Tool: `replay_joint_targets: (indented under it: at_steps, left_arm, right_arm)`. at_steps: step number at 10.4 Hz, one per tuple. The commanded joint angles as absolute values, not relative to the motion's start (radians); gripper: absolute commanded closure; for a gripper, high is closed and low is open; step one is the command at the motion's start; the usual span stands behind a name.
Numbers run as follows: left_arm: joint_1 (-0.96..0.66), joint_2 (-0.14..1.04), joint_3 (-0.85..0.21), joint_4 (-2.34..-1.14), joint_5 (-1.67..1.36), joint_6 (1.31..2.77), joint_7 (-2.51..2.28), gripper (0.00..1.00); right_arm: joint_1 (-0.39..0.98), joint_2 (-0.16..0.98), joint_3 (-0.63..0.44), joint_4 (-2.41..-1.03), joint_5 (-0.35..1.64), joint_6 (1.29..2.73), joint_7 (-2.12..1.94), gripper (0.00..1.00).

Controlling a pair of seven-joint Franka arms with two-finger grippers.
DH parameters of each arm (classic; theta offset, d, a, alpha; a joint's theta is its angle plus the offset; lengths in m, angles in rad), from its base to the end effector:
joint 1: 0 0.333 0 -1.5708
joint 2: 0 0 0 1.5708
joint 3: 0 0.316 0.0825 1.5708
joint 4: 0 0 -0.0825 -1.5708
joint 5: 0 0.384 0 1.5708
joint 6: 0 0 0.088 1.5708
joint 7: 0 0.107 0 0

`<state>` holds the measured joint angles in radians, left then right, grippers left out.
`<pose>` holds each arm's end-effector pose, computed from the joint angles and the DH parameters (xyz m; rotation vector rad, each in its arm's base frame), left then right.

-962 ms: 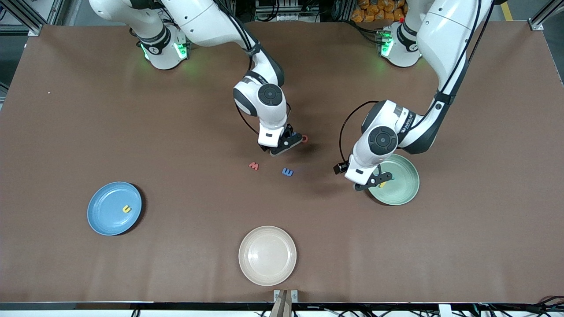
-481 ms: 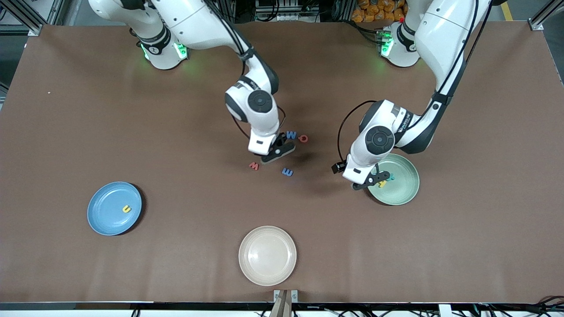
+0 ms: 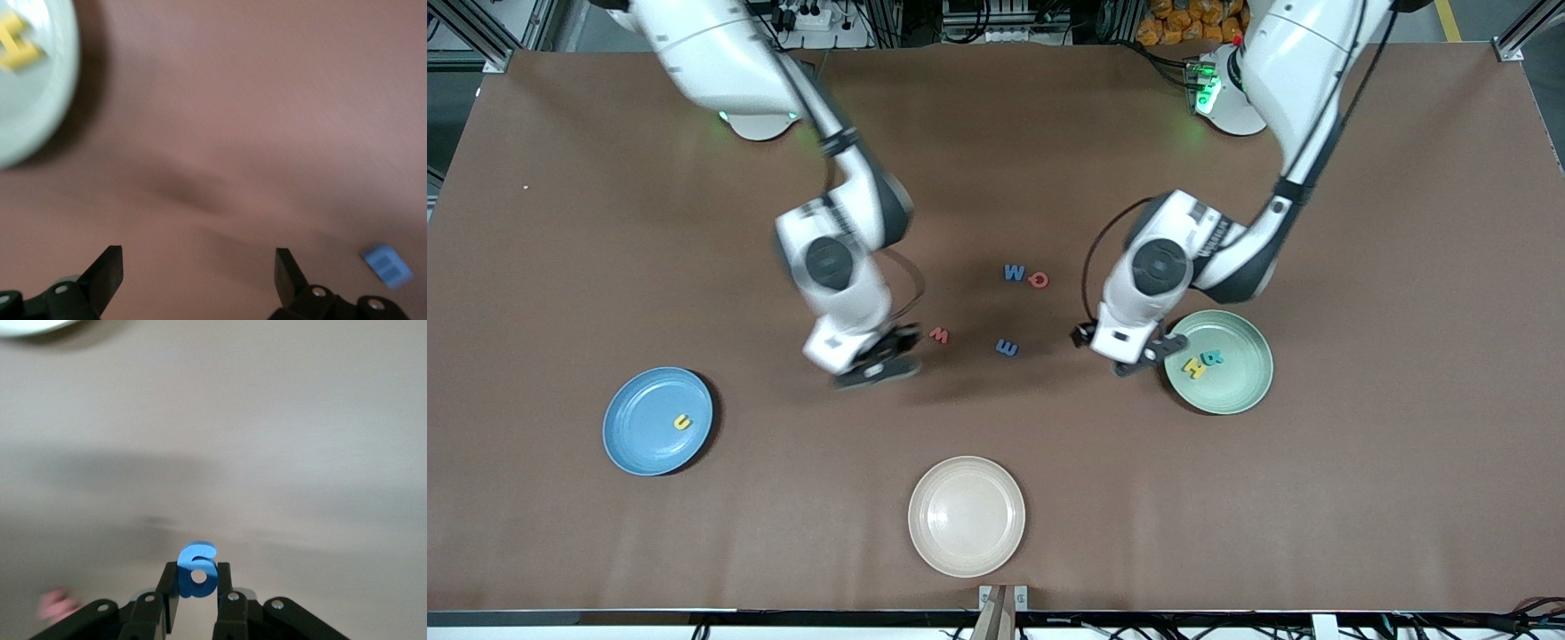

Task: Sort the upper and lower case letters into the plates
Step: 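Place the blue 6 in the blue plate while the left gripper reaches letters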

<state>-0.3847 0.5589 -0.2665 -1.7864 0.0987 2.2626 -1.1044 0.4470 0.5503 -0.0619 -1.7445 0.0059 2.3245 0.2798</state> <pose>0.5264 -0.3816 0.2447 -3.0652 -0.6569 0.1419 0.6186 0.2550 0.2629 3.1199 0.1732 0.0596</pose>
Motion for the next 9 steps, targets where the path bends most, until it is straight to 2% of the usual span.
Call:
replay_joint_targets:
  at_steps: [1,4,7,8,9]
  left_arm:
    - [-0.494,0.590,-0.258,-1.738,0.109,2.246,-1.212,0.00]
    - [-0.599,0.659,-0.255,-1.704,0.138,2.249,-1.175,0.00]
    - [-0.667,0.701,-0.258,-1.681,0.170,2.253,-1.048,0.00]
    - [-0.678,0.706,-0.258,-1.671,0.155,2.253,-1.054,0.00]
    - [-0.678,0.706,-0.258,-1.671,0.099,2.253,-1.060,0.00]
  right_arm:
    - [0.257,0.548,-0.043,-1.749,0.002,2.309,0.195,1.00]
    - [0.053,0.589,-0.046,-1.730,-0.023,2.310,-0.032,1.00]
    - [-0.073,0.612,-0.046,-1.729,-0.112,2.319,-0.134,1.00]
    - [-0.101,0.621,-0.046,-1.721,-0.115,2.324,-0.191,0.78]
    - [-0.103,0.626,-0.046,-1.721,-0.115,2.327,-0.196,0.01]
